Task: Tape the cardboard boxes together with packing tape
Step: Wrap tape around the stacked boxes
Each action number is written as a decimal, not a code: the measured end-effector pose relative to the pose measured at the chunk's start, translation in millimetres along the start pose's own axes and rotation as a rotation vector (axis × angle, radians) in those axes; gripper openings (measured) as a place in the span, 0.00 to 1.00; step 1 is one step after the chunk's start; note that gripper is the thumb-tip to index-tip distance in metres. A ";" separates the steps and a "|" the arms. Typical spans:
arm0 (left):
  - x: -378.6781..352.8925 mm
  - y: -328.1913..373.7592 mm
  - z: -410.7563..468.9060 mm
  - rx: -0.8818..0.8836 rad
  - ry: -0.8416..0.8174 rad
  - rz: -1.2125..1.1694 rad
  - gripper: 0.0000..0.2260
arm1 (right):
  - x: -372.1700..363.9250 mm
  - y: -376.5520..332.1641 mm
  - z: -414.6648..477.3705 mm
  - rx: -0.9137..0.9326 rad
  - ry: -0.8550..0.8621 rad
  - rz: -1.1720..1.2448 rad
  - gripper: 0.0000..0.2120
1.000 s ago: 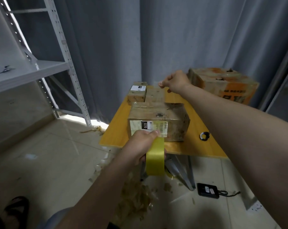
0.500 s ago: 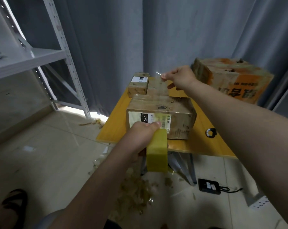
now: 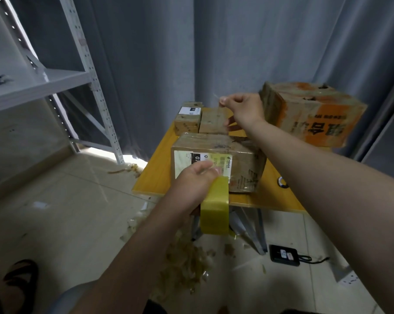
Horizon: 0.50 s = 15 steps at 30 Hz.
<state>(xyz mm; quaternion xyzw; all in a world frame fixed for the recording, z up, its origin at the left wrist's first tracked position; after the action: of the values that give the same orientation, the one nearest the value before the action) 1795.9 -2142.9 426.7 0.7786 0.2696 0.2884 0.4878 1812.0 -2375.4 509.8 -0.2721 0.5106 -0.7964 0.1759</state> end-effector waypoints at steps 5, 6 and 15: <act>0.2 0.7 -3.8 0.035 -0.026 0.002 0.17 | 6.2 -3.3 -2.6 -0.029 0.020 0.041 0.10; 1.5 1.6 -4.5 0.035 -0.020 0.008 0.13 | 8.2 -4.9 -2.3 -0.028 0.017 0.025 0.10; 5.4 -2.1 -9.3 0.075 -0.086 0.042 0.14 | 12.3 4.2 -2.6 -0.092 -0.032 -0.177 0.11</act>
<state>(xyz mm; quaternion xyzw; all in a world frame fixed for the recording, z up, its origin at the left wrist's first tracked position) 1792.7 -2132.7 429.1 0.8136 0.2426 0.2543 0.4632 1800.6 -2382.1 508.2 -0.3365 0.5176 -0.7803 0.1002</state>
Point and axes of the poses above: each hand's wrist, its own z-axis towards the middle knuckle, its own x-axis out of the back of the hand, y = z × x, the point moved 7 cm from there along z, towards the middle knuckle, and after that the axes turned 6 degrees about x, right-handed, at the moved point
